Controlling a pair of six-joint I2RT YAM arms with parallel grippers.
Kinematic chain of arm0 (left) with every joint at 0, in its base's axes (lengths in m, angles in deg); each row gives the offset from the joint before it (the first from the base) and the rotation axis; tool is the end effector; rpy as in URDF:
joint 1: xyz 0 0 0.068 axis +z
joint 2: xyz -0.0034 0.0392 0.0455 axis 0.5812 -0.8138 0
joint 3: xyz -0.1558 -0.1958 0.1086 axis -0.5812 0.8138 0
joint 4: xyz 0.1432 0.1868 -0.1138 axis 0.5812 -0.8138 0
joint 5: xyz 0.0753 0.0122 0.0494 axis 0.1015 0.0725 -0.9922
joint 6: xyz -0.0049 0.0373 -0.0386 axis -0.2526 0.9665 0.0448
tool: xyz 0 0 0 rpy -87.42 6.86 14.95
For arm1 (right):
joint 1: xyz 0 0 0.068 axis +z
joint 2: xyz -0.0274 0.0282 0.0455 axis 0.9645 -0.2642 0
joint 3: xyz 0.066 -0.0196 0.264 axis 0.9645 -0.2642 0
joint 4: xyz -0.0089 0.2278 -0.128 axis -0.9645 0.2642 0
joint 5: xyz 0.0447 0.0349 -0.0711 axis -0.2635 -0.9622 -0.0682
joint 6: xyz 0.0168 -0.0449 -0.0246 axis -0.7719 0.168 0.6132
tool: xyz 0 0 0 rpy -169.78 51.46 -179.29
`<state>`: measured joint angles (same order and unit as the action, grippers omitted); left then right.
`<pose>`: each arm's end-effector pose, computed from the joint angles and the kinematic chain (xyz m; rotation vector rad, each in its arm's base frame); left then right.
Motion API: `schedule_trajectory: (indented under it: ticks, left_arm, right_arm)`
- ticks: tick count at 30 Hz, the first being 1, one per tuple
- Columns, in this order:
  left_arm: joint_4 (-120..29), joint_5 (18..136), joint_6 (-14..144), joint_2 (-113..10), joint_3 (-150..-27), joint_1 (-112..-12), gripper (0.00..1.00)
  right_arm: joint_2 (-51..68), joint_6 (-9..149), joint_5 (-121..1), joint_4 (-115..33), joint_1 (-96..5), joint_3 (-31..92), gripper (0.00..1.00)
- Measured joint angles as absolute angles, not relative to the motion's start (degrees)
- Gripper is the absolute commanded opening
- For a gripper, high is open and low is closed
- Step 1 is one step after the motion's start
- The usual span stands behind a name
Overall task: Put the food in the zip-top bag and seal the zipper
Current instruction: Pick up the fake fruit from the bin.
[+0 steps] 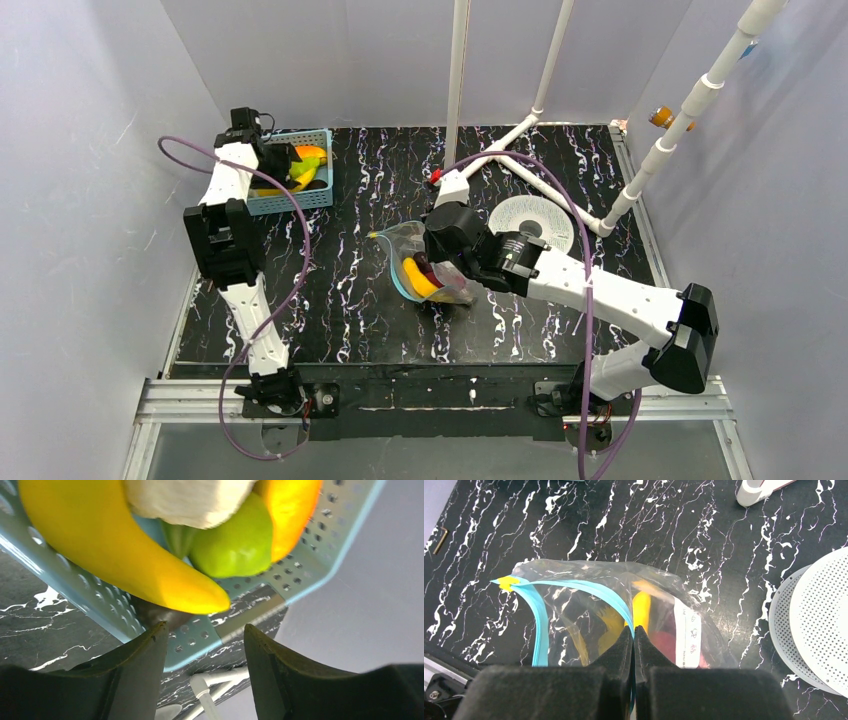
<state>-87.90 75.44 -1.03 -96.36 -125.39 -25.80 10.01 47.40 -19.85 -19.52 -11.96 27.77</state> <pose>0.4682 0.0763 0.2645 -1.7416 1.9022 -0.6201 0.1609 0.2705 0.3551 -0.2414 2.0045 0.4510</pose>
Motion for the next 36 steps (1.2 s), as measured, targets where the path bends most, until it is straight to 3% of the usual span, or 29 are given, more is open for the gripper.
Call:
schedule_trajectory:
  ticks: [20,21,22,23,29,36]
  left_arm:
    - [-103.37,68.18,-12.73,-105.00,-134.42,-26.74,0.51]
    - [-103.79,68.18,-13.27,-106.35,-134.44,-26.74,0.45]
    - [-103.76,68.29,-13.49,-106.64,-134.72,-26.74,0.29]
    - [-104.48,67.96,-13.91,-106.66,-135.25,-26.76,0.20]
    - [-105.53,64.03,-8.94,-103.62,-134.31,-27.63,0.18]
    - [-100.20,68.29,-5.86,-71.01,-112.74,-27.76,0.00]
  right_arm:
    - [9.15,47.37,-21.09,-19.52,-12.82,27.77,0.01]
    - [9.15,47.37,-21.18,-19.50,-12.82,27.77,0.01]
    - [9.15,47.37,-21.20,-19.52,-12.82,27.77,0.01]
    - [9.15,47.37,-21.20,-19.52,-12.82,27.77,0.01]
    - [9.15,47.24,-21.84,-19.50,-13.06,27.77,0.01]
    - [8.65,45.63,-23.72,-17.79,-13.14,29.32,0.01]
